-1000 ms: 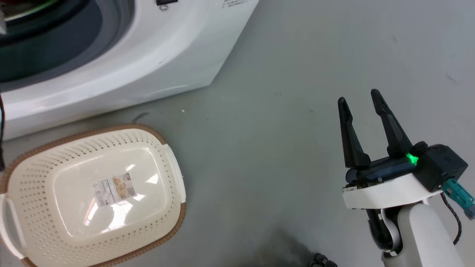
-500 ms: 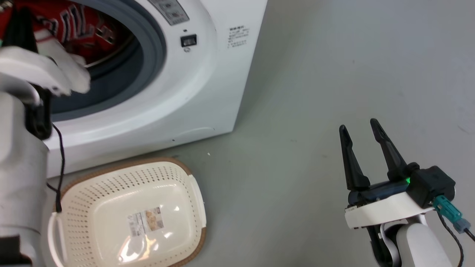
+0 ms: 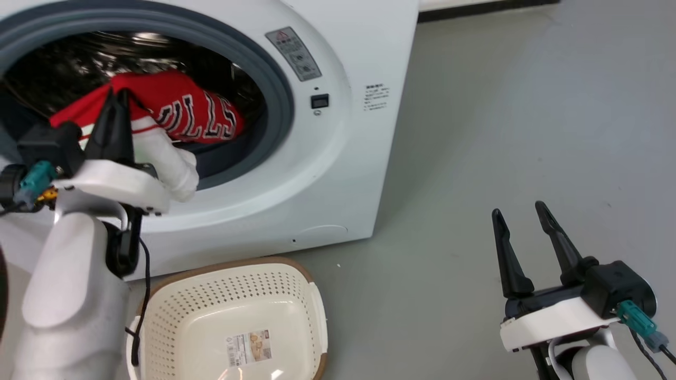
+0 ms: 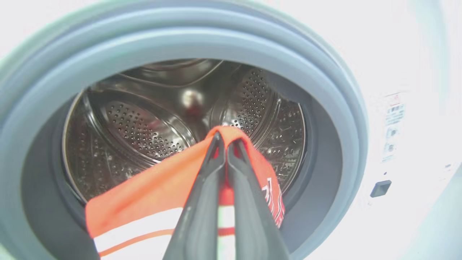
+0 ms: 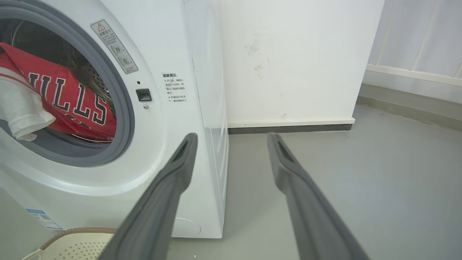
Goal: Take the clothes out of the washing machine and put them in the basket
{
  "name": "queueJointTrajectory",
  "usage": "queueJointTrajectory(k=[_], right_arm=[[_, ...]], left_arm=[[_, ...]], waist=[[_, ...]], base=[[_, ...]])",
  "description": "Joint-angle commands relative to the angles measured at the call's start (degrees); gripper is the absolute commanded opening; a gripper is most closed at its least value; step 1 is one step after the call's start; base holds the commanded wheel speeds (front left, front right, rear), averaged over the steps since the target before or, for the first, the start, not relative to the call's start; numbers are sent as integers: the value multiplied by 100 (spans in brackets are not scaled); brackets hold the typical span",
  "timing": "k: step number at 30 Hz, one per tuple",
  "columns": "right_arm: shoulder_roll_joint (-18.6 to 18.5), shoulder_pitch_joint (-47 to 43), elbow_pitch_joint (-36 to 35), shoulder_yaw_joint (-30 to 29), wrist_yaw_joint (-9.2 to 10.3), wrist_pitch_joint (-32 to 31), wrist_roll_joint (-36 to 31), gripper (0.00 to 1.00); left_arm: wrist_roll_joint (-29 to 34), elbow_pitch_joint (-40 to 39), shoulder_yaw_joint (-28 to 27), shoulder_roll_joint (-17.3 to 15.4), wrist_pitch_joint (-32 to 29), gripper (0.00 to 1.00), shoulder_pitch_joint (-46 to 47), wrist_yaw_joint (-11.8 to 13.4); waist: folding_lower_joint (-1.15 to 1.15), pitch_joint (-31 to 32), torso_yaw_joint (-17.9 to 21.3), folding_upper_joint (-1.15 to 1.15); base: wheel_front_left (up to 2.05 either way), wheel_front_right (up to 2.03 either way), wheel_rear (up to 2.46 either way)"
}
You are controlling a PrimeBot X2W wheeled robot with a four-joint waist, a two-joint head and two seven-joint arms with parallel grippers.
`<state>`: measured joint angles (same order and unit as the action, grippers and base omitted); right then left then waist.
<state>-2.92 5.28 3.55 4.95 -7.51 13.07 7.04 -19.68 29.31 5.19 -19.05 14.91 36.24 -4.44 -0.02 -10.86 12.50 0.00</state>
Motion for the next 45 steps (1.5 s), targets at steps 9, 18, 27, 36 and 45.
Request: queueJointTrajectory(k=[9, 18, 27, 36, 45], right_arm=[[9, -335, -245, -77, 4, -239, -135, 100], [8, -474, -441, -148, 4, -397, -197, 100], [9, -506, -555, -133, 4, -485, -246, 100], [9, -303, -707, -92, 4, -514, -296, 100], [9, 59, -762, -3, 4, -436, -294, 100]], left_arm=[[140, -1457, 98, 162, 5, 0, -886, 210], [224, -3119, 240, 179, -510, 0, -1543, 514], [110, -4096, 326, 282, -937, 0, -2606, 820], [-298, -3226, 412, 588, -931, 0, -3517, 914], [-774, -1016, 280, 915, -367, 0, -3160, 599]], waist=[[2, 494, -496, 0], [2, 614, -765, 0], [2, 576, -835, 0], [2, 105, -748, 0], [2, -672, -591, 0]], base=[[0, 0, 0], [0, 0, 0], [0, 0, 0], [0, 0, 0], [0, 0, 0]])
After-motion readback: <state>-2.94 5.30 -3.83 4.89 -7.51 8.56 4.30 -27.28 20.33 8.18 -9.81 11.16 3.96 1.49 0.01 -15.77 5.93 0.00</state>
